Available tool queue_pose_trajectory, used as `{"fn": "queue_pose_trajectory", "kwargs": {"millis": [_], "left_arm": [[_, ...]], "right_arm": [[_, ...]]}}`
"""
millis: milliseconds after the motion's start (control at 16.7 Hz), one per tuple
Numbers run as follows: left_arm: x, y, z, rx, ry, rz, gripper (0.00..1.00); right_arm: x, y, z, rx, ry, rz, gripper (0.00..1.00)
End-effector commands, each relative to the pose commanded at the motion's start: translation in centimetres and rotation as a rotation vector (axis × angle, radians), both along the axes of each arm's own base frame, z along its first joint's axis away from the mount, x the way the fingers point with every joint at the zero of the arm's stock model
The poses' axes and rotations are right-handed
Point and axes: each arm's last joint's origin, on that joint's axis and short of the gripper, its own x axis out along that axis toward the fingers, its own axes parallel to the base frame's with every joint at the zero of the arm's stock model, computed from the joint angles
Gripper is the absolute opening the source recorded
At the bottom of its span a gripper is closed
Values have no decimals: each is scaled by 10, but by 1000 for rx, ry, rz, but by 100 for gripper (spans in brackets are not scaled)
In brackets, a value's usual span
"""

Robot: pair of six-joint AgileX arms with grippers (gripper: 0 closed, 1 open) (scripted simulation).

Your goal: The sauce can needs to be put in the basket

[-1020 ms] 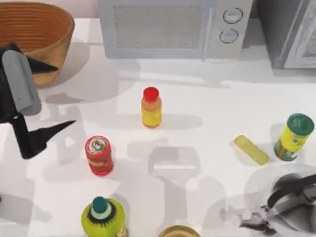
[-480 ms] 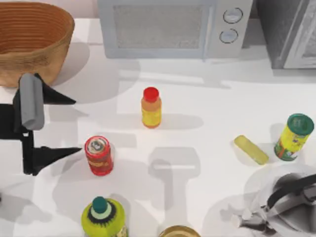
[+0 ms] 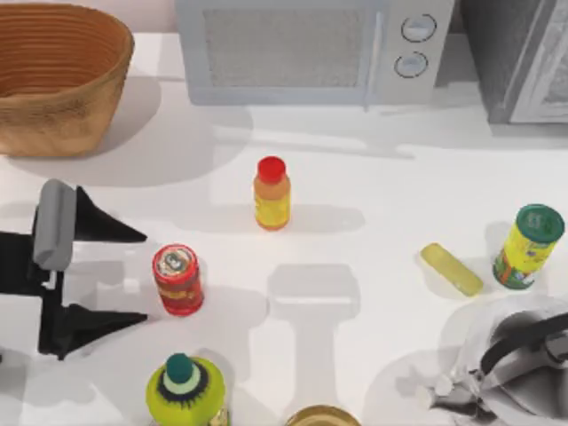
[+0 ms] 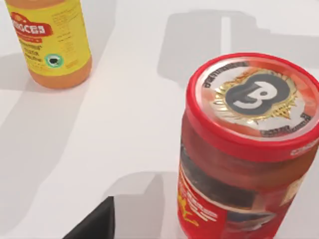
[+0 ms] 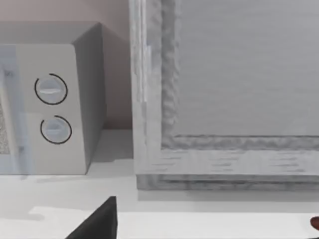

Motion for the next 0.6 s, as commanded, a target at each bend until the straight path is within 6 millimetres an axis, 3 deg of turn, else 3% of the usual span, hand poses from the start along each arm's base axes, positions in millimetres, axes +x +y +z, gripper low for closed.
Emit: {"fn": "queue_pose_trajectory", "kwargs": {"millis": [360,600], "left_arm": [[0,-2,0,-1,0,-5,100],[17,-16,-5,-14,-2,-18,100]], "right_arm": [[0,0,0,0,0,0,100],[0,0,0,0,0,0,100]]}}
